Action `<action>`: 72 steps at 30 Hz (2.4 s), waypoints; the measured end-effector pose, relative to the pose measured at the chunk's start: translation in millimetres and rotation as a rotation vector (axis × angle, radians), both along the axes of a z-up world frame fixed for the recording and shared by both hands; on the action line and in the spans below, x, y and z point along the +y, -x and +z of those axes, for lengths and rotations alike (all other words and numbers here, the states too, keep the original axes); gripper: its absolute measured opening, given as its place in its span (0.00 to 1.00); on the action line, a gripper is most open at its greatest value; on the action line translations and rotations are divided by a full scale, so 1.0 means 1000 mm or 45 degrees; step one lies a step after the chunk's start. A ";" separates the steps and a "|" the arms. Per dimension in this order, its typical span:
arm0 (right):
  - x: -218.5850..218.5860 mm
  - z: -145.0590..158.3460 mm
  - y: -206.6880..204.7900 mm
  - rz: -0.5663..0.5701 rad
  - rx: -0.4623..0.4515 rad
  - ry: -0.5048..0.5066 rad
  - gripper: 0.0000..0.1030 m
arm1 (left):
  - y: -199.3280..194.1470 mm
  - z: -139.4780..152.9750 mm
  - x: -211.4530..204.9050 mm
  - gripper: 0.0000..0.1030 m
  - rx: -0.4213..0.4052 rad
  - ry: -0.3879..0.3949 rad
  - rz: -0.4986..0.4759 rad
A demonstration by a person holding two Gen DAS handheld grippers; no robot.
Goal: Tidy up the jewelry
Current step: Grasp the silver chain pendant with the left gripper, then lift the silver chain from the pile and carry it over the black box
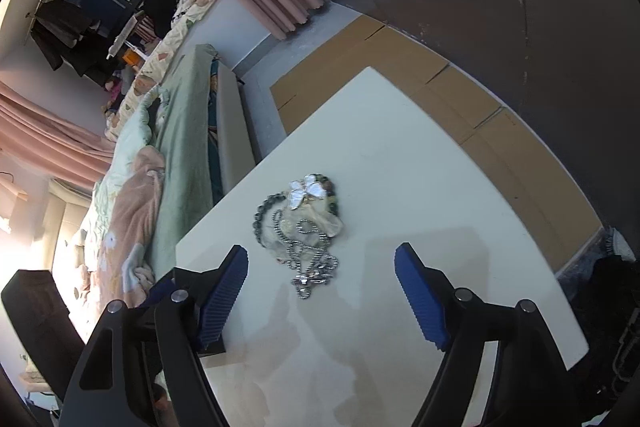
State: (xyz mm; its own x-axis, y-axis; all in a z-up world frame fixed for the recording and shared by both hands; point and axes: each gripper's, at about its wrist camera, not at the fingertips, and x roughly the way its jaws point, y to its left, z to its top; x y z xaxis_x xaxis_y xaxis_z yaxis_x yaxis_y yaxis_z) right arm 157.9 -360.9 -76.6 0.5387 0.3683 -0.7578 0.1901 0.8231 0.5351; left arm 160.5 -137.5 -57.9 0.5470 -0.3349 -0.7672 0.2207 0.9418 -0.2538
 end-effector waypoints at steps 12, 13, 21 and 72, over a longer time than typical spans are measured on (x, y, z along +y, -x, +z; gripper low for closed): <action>-0.033 0.003 0.000 -0.078 -0.001 -0.007 0.73 | -0.008 -0.051 -0.028 0.61 0.085 -0.105 -0.116; -0.032 0.003 0.000 -0.080 0.001 -0.007 0.73 | -0.008 -0.054 -0.031 0.57 0.087 -0.117 -0.127; -0.032 0.003 -0.002 -0.057 0.028 0.024 0.73 | -0.014 -0.076 -0.044 0.50 0.102 -0.189 -0.128; 0.030 -0.023 -0.027 0.106 0.069 0.135 0.49 | 0.023 0.062 0.089 0.16 -0.197 0.110 0.201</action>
